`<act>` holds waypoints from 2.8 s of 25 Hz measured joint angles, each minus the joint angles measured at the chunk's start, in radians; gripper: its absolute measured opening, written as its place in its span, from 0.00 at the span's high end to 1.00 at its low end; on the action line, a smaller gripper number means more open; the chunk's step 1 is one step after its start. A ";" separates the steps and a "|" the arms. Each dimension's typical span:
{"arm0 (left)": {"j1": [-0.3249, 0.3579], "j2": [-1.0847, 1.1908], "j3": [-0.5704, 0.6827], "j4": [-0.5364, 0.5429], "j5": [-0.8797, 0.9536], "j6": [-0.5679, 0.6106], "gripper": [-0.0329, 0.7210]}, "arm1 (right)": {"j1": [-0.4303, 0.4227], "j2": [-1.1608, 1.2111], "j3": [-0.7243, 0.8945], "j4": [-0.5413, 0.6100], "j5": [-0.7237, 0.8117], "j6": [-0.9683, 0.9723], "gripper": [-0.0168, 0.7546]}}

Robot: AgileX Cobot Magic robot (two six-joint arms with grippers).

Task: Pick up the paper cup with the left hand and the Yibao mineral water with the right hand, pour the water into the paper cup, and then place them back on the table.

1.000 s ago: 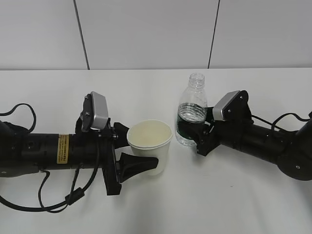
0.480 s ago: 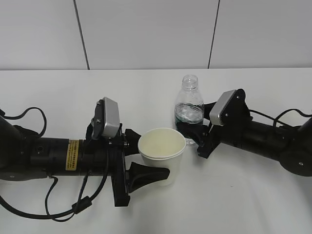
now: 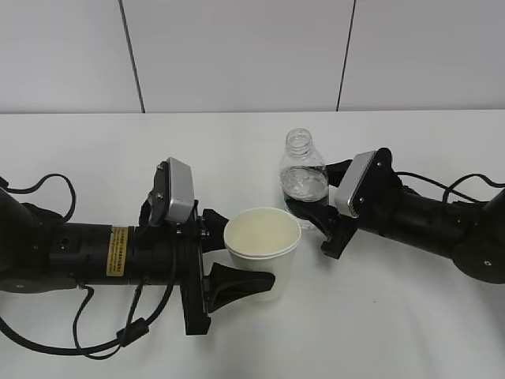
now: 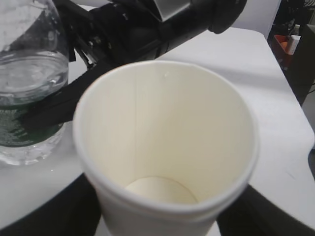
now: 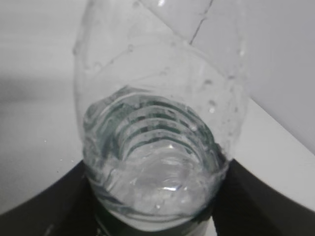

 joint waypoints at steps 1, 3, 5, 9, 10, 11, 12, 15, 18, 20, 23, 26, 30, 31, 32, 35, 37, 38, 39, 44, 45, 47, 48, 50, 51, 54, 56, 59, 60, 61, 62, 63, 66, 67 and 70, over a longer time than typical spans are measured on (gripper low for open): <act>0.000 0.000 0.000 0.000 0.000 0.000 0.35 | 0.000 0.000 -0.002 -0.002 0.000 -0.008 0.41; 0.000 0.000 0.000 0.000 0.000 0.000 0.35 | 0.000 -0.002 -0.016 -0.009 0.001 -0.013 0.41; 0.000 0.000 0.000 0.000 0.001 0.000 0.35 | 0.000 -0.002 -0.027 -0.023 0.001 -0.015 0.41; 0.000 0.000 0.000 0.000 0.002 0.000 0.35 | 0.000 -0.012 -0.029 -0.034 0.003 -0.020 0.41; 0.000 0.000 0.000 0.000 0.004 0.000 0.35 | 0.000 -0.017 -0.029 -0.036 0.003 -0.024 0.41; 0.000 0.000 0.000 0.000 0.009 0.000 0.35 | 0.000 -0.026 -0.029 -0.038 0.003 -0.031 0.41; 0.000 0.000 0.000 0.000 0.013 0.000 0.35 | 0.002 -0.037 -0.029 -0.040 0.003 -0.039 0.41; 0.000 0.000 0.000 -0.005 0.031 0.000 0.35 | 0.000 -0.069 -0.029 -0.044 0.003 -0.047 0.41; 0.000 0.000 0.000 -0.042 0.037 0.025 0.35 | 0.000 -0.092 -0.029 -0.053 0.003 -0.077 0.41; 0.000 0.000 0.000 -0.070 0.038 0.038 0.35 | 0.000 -0.097 -0.029 -0.059 0.003 -0.121 0.41; 0.000 0.000 0.000 -0.090 0.038 0.045 0.35 | 0.000 -0.097 -0.029 -0.064 0.003 -0.180 0.41; 0.000 0.000 0.000 -0.112 0.037 0.045 0.36 | 0.000 -0.097 -0.029 -0.064 0.003 -0.238 0.41; 0.000 0.000 0.000 -0.119 0.037 0.045 0.37 | 0.000 -0.097 -0.029 -0.066 0.003 -0.330 0.41; 0.000 0.000 0.000 -0.119 0.036 0.045 0.38 | 0.000 -0.097 -0.029 -0.066 0.003 -0.345 0.41; 0.000 0.000 0.000 -0.119 0.036 0.045 0.38 | 0.000 -0.097 -0.029 -0.067 0.003 -0.362 0.41; 0.000 0.000 0.000 -0.114 0.036 0.045 0.38 | 0.000 -0.097 -0.029 -0.067 0.003 -0.398 0.41; 0.000 0.000 0.000 -0.111 0.036 0.045 0.38 | 0.000 -0.097 -0.029 -0.067 0.003 -0.437 0.41; 0.000 0.000 0.000 -0.111 0.036 0.045 0.38 | 0.000 -0.097 -0.029 -0.067 0.003 -0.456 0.41; 0.000 0.000 0.000 -0.111 0.036 0.045 0.38 | 0.000 -0.097 -0.029 -0.067 0.003 -0.477 0.41; 0.000 0.000 0.000 -0.109 0.036 0.045 0.38 | 0.000 -0.097 -0.029 -0.065 0.003 -0.522 0.41; 0.000 0.000 0.000 -0.106 0.036 0.045 0.38 | 0.000 -0.097 -0.029 -0.062 0.003 -0.538 0.41; 0.000 0.000 0.000 -0.095 0.035 0.046 0.38 | 0.000 -0.097 -0.029 -0.058 0.003 -0.581 0.41; 0.000 0.000 0.000 -0.090 0.035 0.046 0.38 | 0.000 -0.097 -0.029 -0.058 0.003 -0.600 0.41; 0.000 0.000 0.000 -0.083 0.035 0.046 0.38 | 0.000 -0.097 -0.029 -0.056 0.003 -0.632 0.41; 0.000 0.000 0.000 -0.083 0.035 0.046 0.38 | 0.000 -0.097 -0.029 -0.056 0.003 -0.643 0.41; 0.000 0.000 0.000 -0.080 0.035 0.046 0.38 | 0.000 -0.097 -0.029 -0.056 0.003 -0.687 0.41; 0.000 0.000 0.000 -0.078 0.035 0.046 0.38 | 0.000 -0.097 -0.029 -0.056 0.003 -0.720 0.41; 0.000 0.000 0.000 -0.068 0.035 0.046 0.38 | 0.000 -0.097 -0.029 -0.056 0.003 -0.753 0.41; 0.000 0.000 0.000 -0.064 0.034 0.046 0.38 | 0.000 -0.097 -0.031 -0.056 0.003 -0.757 0.41; 0.000 0.000 0.000 -0.060 0.034 0.046 0.38 | 0.000 -0.097 -0.035 -0.056 0.003 -0.762 0.41; 0.000 0.000 0.000 -0.057 0.034 0.046 0.38 | 0.000 -0.097 -0.042 -0.056 0.003 -0.764 0.41; 0.000 0.000 0.000 -0.056 0.034 0.046 0.38 | 0.000 -0.097 -0.047 -0.054 0.003 -0.766 0.41; 0.000 0.000 0.000 -0.053 0.035 0.046 0.38 | 0.000 -0.097 -0.057 -0.054 0.003 -0.787 0.41; 0.000 0.000 0.000 -0.053 0.035 0.046 0.38 | 0.000 -0.097 -0.058 -0.051 0.003 -0.794 0.41; 0.000 0.000 0.000 -0.054 0.035 0.046 0.38 | 0.000 -0.097 -0.059 -0.052 0.003 -0.804 0.41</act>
